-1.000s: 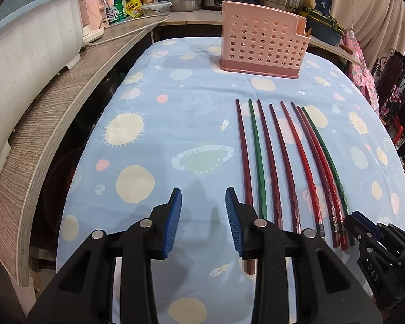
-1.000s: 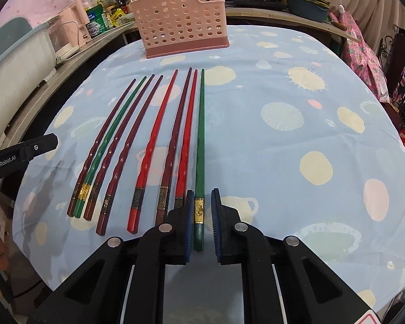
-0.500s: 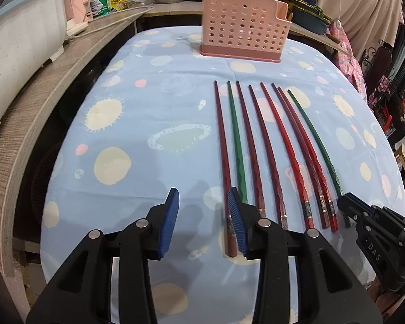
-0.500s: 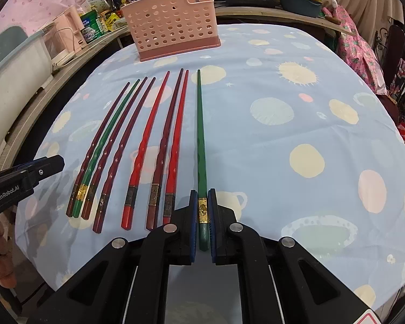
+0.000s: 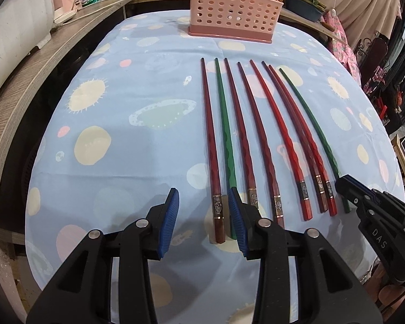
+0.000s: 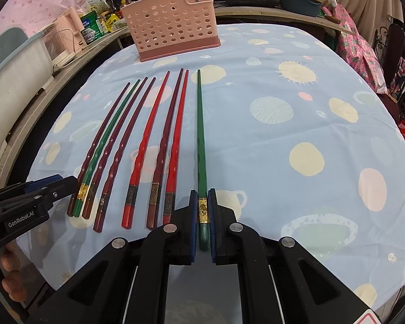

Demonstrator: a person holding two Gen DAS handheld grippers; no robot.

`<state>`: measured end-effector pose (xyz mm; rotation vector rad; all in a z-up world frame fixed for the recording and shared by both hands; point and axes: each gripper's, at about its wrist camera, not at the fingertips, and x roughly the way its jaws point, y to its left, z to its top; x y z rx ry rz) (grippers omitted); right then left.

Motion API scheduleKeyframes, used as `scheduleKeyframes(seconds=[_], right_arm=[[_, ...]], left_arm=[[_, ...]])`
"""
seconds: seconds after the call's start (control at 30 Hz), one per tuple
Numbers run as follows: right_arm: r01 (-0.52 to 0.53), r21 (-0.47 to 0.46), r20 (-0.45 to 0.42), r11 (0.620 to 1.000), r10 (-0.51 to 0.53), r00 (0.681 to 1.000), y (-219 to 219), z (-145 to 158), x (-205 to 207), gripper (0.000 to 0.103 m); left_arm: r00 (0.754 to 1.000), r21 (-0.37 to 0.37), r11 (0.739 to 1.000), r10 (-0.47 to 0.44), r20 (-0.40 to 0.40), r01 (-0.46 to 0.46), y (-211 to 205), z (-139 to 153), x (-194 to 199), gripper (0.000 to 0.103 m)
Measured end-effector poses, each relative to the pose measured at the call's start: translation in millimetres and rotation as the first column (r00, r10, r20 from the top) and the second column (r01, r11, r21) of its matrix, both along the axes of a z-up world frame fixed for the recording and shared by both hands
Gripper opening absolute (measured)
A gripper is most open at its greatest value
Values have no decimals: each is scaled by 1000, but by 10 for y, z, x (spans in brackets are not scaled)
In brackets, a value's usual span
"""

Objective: Organize utensils
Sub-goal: 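Grasp the dark red chopstick with the left tool while the right tool holds the green one, then carry both chopsticks to the pink basket and lower them in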

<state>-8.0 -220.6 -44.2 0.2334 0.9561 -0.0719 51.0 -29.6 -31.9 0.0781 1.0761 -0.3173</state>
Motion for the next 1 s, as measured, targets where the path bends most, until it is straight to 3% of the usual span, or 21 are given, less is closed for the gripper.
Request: scheduleKeyframes(seconds=[0.43,0.53,0.63,1.0], right_arm=[[0,-2,0,1000,0,1000,2,-1,-4,7],[0,-2,0,1000,0,1000,3,-2,-4,7],[0,-2,0,1000,0,1000,5,-1,-5,7],[3,-4,62,1000,-2,998,-26,259,-52,7]], left_arm=[[1000,36,999,7,13,-7,33,-69,-38,35],[1000,38,999,7,14,-8,38,-64,-38,28],[1000,27,1000,5,7,-5,50,-61,-31,9],[1000,-14,1000,12,29,-12,135,167,-59,7]])
